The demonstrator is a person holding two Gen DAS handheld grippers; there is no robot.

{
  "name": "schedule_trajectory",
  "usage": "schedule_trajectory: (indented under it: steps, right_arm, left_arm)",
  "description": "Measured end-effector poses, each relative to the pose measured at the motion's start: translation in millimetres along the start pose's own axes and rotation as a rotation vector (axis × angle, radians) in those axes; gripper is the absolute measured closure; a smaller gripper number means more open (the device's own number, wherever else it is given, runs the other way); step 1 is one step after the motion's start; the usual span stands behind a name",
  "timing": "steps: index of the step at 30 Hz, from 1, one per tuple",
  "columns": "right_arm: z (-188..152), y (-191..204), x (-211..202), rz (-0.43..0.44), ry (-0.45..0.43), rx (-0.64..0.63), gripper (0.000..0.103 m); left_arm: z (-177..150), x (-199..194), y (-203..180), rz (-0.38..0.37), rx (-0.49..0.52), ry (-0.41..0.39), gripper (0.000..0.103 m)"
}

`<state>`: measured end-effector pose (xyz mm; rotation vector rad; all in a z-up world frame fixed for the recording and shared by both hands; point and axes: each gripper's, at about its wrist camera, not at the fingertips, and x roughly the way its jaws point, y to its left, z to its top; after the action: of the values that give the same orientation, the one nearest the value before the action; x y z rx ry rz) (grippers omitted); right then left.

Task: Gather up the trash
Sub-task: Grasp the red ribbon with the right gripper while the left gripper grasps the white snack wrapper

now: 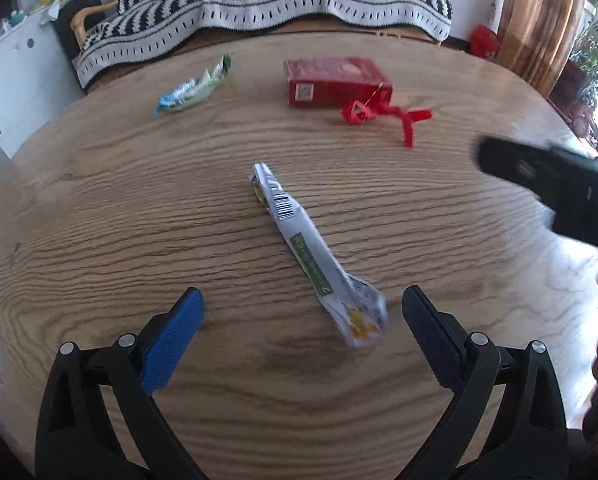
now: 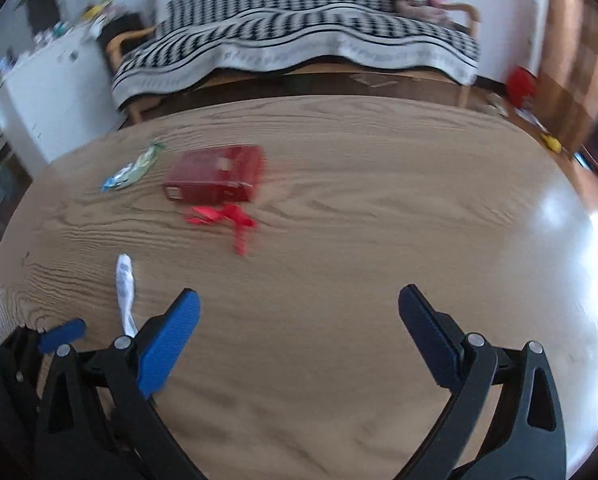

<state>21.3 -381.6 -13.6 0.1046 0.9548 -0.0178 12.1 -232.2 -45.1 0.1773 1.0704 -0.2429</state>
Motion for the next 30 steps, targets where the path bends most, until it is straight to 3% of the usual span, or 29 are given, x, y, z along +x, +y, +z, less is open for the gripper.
schedule_trajectory:
  steps: [3,7,12,21,22,24,25,26,28,30]
  right_arm:
    - [16,22,29,-0.021,0.024,-0.086,0.007]
    - [34,29,57,-0.021,0.052,-0.074,0.007]
    - [44,38,80,-0.080,0.059,-0.119,0.007]
    - [40,31,87,-0.013,0.022,-0.106,0.009]
    - [39,30,86,-0.005,0.009,-0.109,0.018]
    - [38,35,81,0.027,-0.012,-0.148,0.043]
    - [36,39,78,0.040,-0.017,-0.161,0.071]
    - [35,41,75,0.056,-0.013,-0.162,0.086]
    - [32,43,71,0.068,0.000,-0.155,0.090]
    - [28,45,67,0.081,0.008,-0.149,0.090]
  left_arm:
    - [7,0,10,-0.004,0.009,-0.007,0.006]
    - [14,6,27,-0.006,0.002,-0.028,0.006]
    - [19,15,48,-0.008,-0.003,-0.032,0.006]
    - [29,20,50,-0.021,0.045,-0.061,0.010]
    - [29,19,47,-0.026,0.054,-0.070,0.018]
    - [30,14,39,-0.040,0.086,-0.095,0.045]
    - [30,12,36,-0.043,0.100,-0.100,0.075]
    - [30,10,32,-0.046,0.120,-0.097,0.096]
    - [26,6,27,-0.071,0.122,-0.097,0.097]
    - [24,-8,19,-0.050,0.156,-0.154,0.097]
